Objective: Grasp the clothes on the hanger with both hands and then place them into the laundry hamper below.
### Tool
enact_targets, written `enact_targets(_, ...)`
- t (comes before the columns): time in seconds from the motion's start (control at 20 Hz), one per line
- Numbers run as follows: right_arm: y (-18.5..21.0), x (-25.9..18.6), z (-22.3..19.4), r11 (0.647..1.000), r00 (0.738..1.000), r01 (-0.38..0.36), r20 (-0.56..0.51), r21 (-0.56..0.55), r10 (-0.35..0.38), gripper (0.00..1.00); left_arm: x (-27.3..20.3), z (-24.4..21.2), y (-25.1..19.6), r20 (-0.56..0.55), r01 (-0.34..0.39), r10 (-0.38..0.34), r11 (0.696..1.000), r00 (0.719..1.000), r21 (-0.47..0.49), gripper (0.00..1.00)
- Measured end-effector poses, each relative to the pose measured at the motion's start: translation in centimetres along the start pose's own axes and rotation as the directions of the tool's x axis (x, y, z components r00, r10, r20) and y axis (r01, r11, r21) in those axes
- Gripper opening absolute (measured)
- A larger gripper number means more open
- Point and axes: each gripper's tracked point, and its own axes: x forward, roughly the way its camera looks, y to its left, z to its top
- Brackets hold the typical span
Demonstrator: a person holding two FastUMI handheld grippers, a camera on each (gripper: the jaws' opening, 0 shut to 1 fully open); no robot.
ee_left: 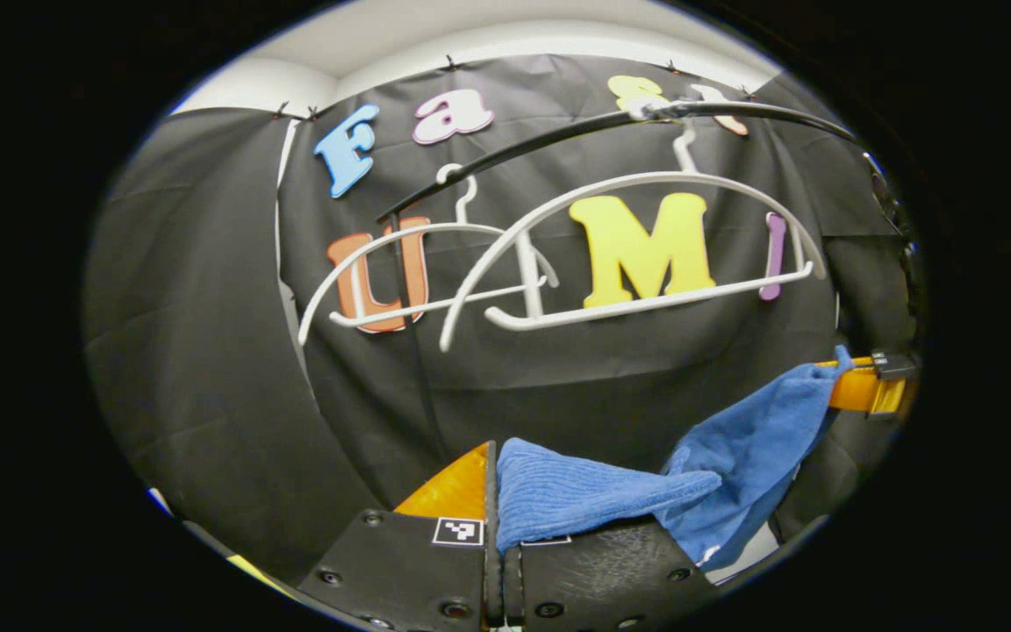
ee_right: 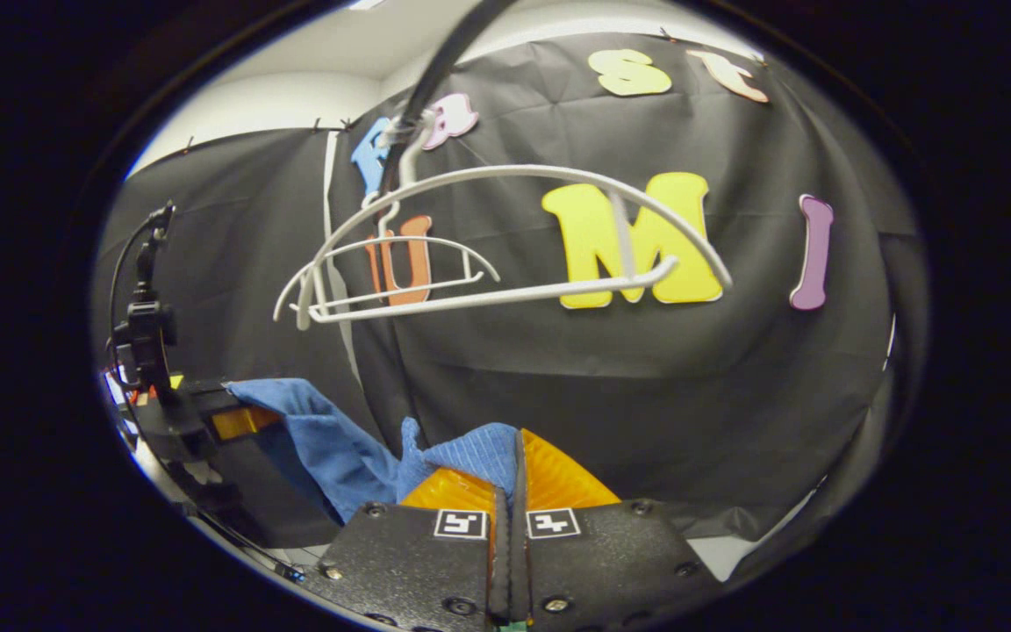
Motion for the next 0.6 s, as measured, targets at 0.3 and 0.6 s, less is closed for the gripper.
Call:
enact_targets(0.3,4.8,-0.2,-0.2,0.999,1.0,0.002,0.021,0.054,-0.004,0.04,-1.1,0.7,-3.4,0.03,0.099,-0.097,0.991,0.995,-0.088,0.05)
enact_targets(0.6,6.0,-0.4,-6.3,0.993,0.999,0.016,-0.048,0.116,-0.01,0.04,-2.0,-4.8,-4.8,-0.03,0.144,-0.151,0.974,0.988,-0.173,0.05)
